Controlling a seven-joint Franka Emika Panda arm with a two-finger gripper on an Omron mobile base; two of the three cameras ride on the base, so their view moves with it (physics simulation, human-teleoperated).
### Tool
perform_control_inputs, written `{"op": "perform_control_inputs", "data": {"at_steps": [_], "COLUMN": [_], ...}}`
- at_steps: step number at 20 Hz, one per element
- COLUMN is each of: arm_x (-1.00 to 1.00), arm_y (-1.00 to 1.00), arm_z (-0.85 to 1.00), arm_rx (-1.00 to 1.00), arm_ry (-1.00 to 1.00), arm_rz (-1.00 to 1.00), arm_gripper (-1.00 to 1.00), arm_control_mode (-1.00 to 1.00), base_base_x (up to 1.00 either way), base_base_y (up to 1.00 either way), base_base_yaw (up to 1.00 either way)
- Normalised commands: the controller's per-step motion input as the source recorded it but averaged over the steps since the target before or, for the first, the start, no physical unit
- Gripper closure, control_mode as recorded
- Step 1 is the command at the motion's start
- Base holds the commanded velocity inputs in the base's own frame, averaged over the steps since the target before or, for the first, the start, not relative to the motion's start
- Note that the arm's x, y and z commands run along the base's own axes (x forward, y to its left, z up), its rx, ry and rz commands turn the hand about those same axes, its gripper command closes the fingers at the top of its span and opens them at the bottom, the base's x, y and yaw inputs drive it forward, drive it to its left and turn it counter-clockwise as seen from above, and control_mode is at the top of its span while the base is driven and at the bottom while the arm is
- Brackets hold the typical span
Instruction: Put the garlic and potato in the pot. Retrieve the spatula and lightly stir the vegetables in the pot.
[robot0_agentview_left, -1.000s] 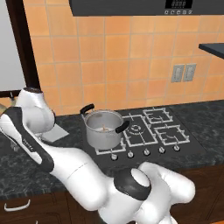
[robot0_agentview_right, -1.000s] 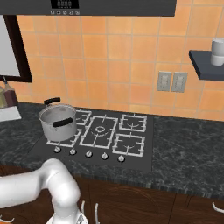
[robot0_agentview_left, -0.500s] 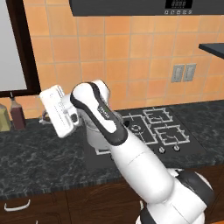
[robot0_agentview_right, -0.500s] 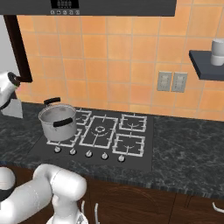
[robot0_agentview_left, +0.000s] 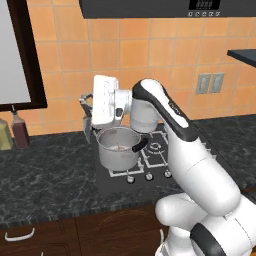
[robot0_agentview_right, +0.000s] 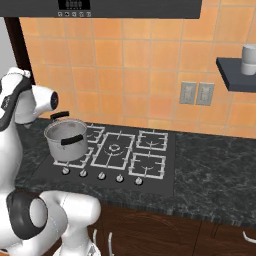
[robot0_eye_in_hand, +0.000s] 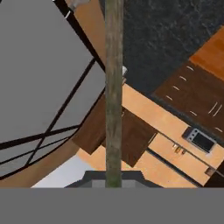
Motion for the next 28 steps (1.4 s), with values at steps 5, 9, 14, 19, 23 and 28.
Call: {"op": "perform_control_inputs", "data": {"at_steps": [5, 9, 14, 19, 23, 28], "arm_x": [0.51, 0.91, 0.96, 0.33, 0.36, 0.10], "arm_y": [-0.84, -0.77, -0.44, -0.38, -0.32, -0.37], "arm_z": [0.50, 0.10, 0.07, -0.11, -0.48, -0.49], "arm_rx": [0.25, 0.13, 0.11, 0.08, 0.06, 0.02], "arm_ry": [0.26, 0.22, 0.21, 0.21, 0.22, 0.15], "arm_rz": [-0.16, -0.10, -0.03, 0.00, 0.00, 0.00], "arm_gripper": [1.00, 1.00, 1.00, 1.00, 1.00, 1.00], "arm_control_mode": [-1.00, -1.00, -1.00, -1.00, -1.00, -1.00], "base_base_x": [0.00, 0.00, 0.00, 0.00, 0.00, 0.00], "base_base_y": [0.00, 0.00, 0.00, 0.00, 0.00, 0.00], "base_base_yaw": [0.00, 0.00, 0.00, 0.00, 0.00, 0.00]}}
